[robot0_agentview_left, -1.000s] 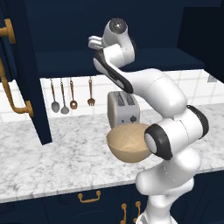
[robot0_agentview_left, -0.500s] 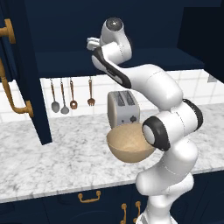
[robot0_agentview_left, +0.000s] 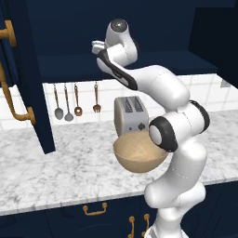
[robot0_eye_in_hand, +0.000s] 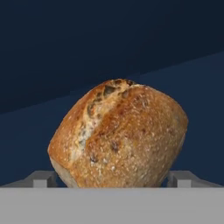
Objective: Open the cabinet, pick up the bread from the cabinet and place it in the basket. Then move the basket to the dining counter.
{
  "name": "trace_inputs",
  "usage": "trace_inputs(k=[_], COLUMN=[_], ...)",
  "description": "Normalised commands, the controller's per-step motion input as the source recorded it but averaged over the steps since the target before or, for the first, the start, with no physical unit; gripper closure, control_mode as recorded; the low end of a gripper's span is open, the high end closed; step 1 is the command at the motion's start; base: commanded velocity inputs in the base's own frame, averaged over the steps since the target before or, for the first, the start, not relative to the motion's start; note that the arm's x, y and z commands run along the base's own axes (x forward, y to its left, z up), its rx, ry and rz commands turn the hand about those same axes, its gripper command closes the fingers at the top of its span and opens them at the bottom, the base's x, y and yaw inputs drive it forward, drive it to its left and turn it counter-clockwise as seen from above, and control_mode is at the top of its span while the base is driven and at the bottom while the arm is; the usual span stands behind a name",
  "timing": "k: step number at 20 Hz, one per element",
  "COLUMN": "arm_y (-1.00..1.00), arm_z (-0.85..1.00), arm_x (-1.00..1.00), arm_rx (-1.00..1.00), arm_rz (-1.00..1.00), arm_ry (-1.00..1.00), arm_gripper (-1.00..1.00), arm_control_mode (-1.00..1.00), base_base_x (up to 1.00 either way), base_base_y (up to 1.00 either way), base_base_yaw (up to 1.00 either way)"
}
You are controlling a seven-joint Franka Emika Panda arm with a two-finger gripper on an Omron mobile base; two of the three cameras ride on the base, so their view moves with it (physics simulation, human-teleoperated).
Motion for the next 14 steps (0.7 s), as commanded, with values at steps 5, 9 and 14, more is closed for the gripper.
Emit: trace_inputs(k=[5,9,14], arm_y=[-0.04,0.04,-0.06], arm_z=[-0.04,0.01,0.05], arm_x=[0.06,-0.88,-1.0], arm_rx=[0.02,0.04,0.0], arm_rz=[0.01,0.01,0.0], arm_ry=[-0.24,-0.31,-0.01], arm_gripper=[1.0,1.0,1.0], arm_control_mode=[-1.0,-1.0,-1.0], base_base_x=[0.0,0.0,0.0], base_base_y=[0.0,0.0,0.0], base_base_yaw=[0.0,0.0,0.0])
